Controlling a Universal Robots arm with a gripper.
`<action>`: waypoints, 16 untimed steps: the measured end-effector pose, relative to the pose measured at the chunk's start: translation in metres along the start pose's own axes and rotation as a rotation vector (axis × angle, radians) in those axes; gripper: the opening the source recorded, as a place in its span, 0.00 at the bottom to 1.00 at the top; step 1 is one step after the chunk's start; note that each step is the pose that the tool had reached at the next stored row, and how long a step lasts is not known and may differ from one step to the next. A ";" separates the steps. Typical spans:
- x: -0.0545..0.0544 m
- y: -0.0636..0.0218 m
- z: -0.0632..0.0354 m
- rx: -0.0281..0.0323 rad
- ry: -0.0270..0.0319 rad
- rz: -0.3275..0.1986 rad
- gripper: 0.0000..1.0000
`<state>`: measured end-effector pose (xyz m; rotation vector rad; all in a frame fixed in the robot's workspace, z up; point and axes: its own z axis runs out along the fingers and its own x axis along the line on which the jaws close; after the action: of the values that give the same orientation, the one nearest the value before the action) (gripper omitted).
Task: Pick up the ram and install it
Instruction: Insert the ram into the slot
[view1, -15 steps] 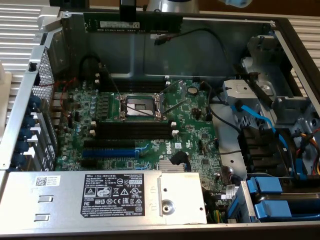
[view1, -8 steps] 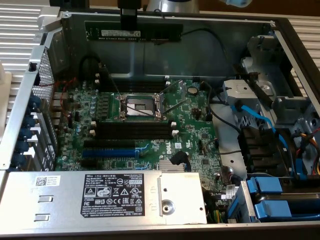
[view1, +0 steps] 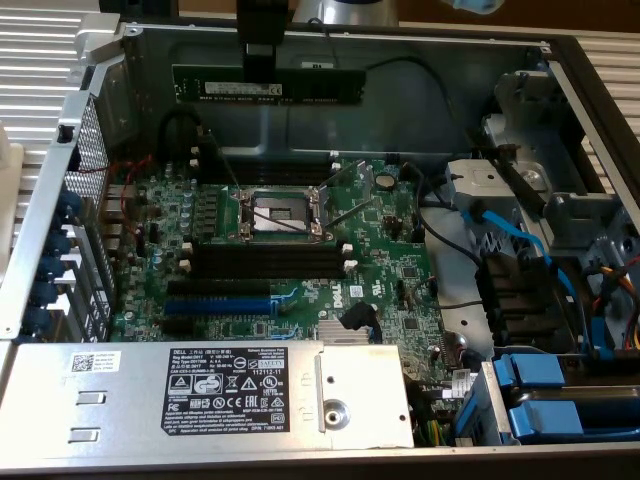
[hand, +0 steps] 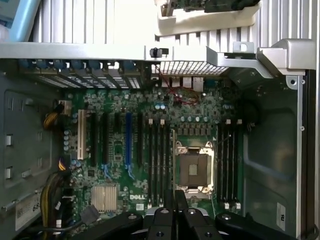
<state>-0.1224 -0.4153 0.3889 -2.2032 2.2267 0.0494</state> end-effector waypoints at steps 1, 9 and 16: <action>0.001 0.0000 0.0018 0.0000 0.0000 0.001 0.12; 0.010 -0.0003 0.0115 -0.0006 0.0000 0.002 0.12; 0.014 -0.0005 0.0234 -0.0007 0.0000 0.005 0.12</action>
<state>-0.1224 -0.4283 0.3651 -2.1977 2.2329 0.0502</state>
